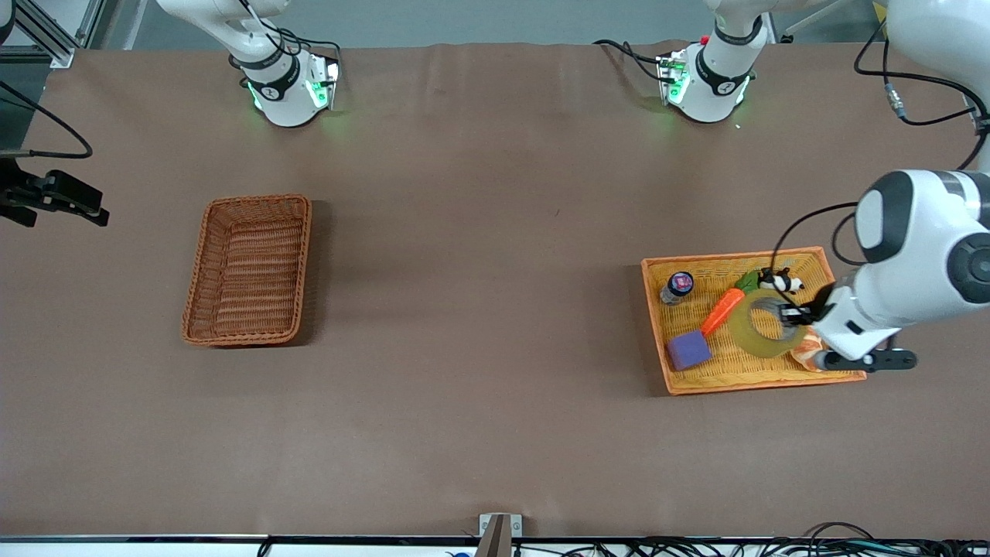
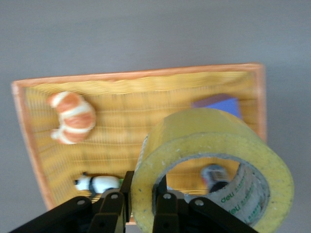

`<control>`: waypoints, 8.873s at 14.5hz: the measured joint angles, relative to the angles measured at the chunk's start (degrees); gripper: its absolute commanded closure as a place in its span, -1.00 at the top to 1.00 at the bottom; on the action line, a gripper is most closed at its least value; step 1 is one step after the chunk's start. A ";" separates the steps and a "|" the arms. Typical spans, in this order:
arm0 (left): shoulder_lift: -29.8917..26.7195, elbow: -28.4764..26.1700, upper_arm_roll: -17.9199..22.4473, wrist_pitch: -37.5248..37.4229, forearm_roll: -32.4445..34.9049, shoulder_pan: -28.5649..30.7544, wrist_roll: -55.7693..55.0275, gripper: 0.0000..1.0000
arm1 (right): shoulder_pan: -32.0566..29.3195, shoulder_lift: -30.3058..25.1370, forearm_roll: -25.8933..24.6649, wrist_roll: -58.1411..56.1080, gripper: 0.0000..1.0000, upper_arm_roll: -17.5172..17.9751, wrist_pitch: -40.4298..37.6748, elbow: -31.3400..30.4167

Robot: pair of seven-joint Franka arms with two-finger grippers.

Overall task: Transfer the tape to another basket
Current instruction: 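Lift the tape roll and carry it toward the table middle, then release the tape on the table while the right gripper reaches toward it, then grasp the tape roll with the right gripper while the left gripper withdraws, then carry the tape roll with the right gripper into the brown basket, then open the right gripper and raise it away from the basket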

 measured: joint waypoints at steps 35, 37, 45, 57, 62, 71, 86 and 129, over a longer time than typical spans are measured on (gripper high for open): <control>33.99 21.36 -3.66 22.02 -4.67 -41.22 -23.21 -0.11 | -0.02 0.00 0.00 0.00 1.00 -0.15 2.09 -0.04; 33.97 22.09 -3.65 22.03 -4.67 -41.17 -22.78 0.44 | -0.02 0.00 0.00 0.00 1.00 -0.15 2.38 -0.04; 27.68 23.41 -3.32 16.24 -4.67 -38.70 -22.91 1.00 | 1.11 0.05 0.41 0.02 1.00 0.35 2.61 -0.24; 1.62 19.42 -3.51 -12.48 -4.66 -10.50 -10.35 1.00 | 27.82 11.39 0.50 24.32 1.00 0.98 31.83 -17.84; -4.66 15.10 -3.61 -12.48 -4.64 -3.47 -7.97 1.00 | 35.47 20.78 0.45 30.12 1.00 0.90 47.77 -24.16; -18.98 2.36 -1.24 -12.52 -4.69 3.75 2.76 1.00 | 36.69 28.32 0.37 30.32 1.00 0.72 56.66 -25.70; -26.35 -6.30 8.30 -10.19 -4.92 -5.75 3.97 1.00 | 37.65 27.17 -1.06 39.59 -1.00 -0.37 50.10 -23.42; -25.67 -8.13 8.09 -8.33 -4.92 -6.21 3.83 1.00 | 0.45 -5.04 -9.02 4.48 1.00 1.23 33.71 -33.69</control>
